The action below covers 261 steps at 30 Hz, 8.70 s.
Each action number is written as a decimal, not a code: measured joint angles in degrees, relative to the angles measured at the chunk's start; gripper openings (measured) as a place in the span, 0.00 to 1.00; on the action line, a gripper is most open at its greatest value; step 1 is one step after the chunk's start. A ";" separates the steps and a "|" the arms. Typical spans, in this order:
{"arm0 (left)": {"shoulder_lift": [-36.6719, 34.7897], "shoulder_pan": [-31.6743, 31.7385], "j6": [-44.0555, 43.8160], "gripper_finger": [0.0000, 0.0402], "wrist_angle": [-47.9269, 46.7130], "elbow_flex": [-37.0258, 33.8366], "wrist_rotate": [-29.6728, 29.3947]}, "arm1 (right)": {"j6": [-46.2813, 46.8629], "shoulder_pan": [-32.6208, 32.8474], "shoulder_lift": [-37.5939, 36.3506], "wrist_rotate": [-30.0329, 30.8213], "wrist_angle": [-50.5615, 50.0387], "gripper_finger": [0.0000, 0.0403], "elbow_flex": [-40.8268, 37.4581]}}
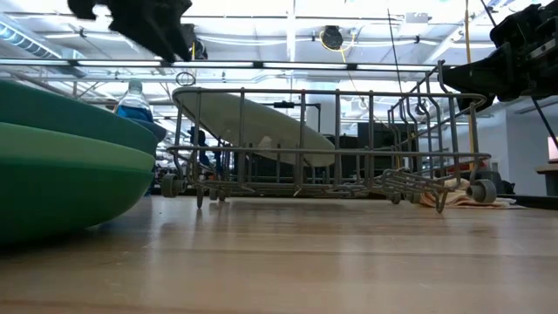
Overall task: Sort dishes
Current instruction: Put the light blue plate into the dish rack, then put the blue plate into the dish rack
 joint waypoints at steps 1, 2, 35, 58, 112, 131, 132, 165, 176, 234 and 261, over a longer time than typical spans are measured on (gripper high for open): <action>1.01 -0.62 0.88 0.46 -0.85 -0.05 -0.65 | 0.00 0.00 -0.02 0.00 0.00 0.02 0.00; 2.12 -1.14 1.82 0.46 -1.05 -0.05 -1.85 | -0.02 0.00 0.00 0.00 0.00 0.02 0.00; 22.17 -7.69 4.75 0.03 -4.01 2.93 -27.49 | 0.15 0.00 -0.01 -0.02 -0.03 0.02 0.00; 17.85 -10.83 -58.81 0.03 -13.09 27.56 -25.77 | 0.17 0.00 0.00 -0.03 -0.12 0.02 0.00; 22.43 -9.55 -113.77 0.03 -22.48 20.74 -19.80 | -0.02 0.00 -0.02 0.00 3.72 0.02 0.00; 22.18 -10.58 -108.40 0.24 -22.00 20.71 -15.57 | 0.15 0.00 -0.02 0.00 3.68 0.02 0.00; 22.04 -10.58 -107.23 0.24 -22.23 20.76 -15.58 | 0.17 0.00 -0.02 0.00 3.69 0.02 0.00; 21.91 -10.58 -106.10 0.41 -32.79 25.59 -14.89 | 0.20 0.00 -0.02 0.00 3.67 0.02 0.00; 21.92 -11.21 -102.91 0.74 -33.48 26.02 -13.89 | 0.20 0.00 -0.02 -0.02 3.67 0.02 0.00; 8.35 -27.00 -76.03 0.74 -35.65 24.84 -32.15 | 21.63 0.02 -0.02 -0.04 6.88 0.02 -0.02; 32.61 -38.99 -74.48 0.68 -11.52 18.77 19.75 | 28.62 0.20 0.00 1.81 10.01 0.02 -0.02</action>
